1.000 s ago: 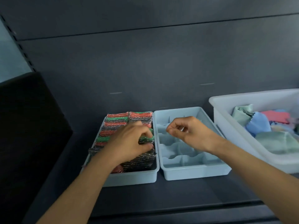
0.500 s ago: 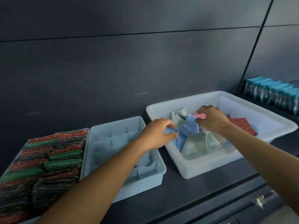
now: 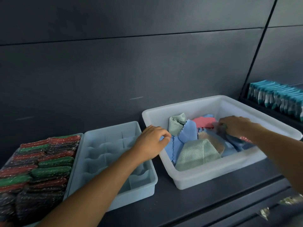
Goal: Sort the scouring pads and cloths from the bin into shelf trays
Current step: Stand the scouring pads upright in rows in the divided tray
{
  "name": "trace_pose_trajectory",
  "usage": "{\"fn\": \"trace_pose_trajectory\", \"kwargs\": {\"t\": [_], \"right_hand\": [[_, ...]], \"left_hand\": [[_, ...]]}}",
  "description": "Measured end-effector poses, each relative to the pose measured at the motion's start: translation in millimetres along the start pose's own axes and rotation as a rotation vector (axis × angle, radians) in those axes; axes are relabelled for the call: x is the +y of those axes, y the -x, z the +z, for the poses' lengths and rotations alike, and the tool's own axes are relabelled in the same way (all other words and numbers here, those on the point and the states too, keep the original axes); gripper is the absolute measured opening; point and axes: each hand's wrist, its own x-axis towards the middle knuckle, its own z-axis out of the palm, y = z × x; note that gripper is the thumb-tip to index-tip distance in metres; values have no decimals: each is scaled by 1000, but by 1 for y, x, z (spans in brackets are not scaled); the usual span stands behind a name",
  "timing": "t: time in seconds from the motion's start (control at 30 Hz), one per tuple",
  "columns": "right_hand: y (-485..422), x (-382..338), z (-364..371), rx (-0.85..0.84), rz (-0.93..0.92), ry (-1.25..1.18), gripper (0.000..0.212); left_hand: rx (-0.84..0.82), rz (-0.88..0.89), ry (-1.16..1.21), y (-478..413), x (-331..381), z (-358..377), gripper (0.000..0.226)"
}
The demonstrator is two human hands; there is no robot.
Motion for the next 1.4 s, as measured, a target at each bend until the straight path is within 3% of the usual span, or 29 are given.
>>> {"fn": "trace_pose_trajectory", "kwargs": {"t": [0.1,0.17,0.3,0.4,0.5,0.6,0.67,0.77,0.9,1.07,1.17,1.23,1.33,1.4], "right_hand": [[2,-12,-17,220,15,-149,19],[9,-32,-34,378,-48,-315,30],[44,-97,-77,569,-306,-870,43],[69,-146,-98,486,-459,-1253,46],[88,-188,-108,297,-478,-1581,52],[104,-223,-112,2,-524,-1836,55],[115,-246,-115,-79,-573,-1689,39],[127,-283,-119,54,-553,-1412,23],[144,-321,-124,98,-492,-1390,21],[176,-356,-118,-68,-765,-1363,12],[182,-378,-106,-12,-908,-1075,24],[181,-395,-97,113,-950,-813,21],[185,-414,-90,294,-955,-418,18],[188,-427,-90,327,-943,-313,19]], "left_hand": [[-30,33,2,5,0,-8,26],[-3,23,74,7,2,-13,32],[196,-128,491,15,13,-25,59],[299,-255,815,29,11,-44,67],[360,-292,986,55,-4,-68,42],[478,-309,1074,86,-27,-91,29],[541,-313,1057,108,-40,-104,27],[583,-347,961,142,-62,-120,19],[699,-499,911,184,-94,-147,44],[845,-540,937,230,-126,-169,26],[878,-540,909,252,-143,-175,13],[876,-539,917,263,-150,-179,13],[823,-503,873,273,-154,-181,18],[758,-475,821,282,-157,-182,16]]}}
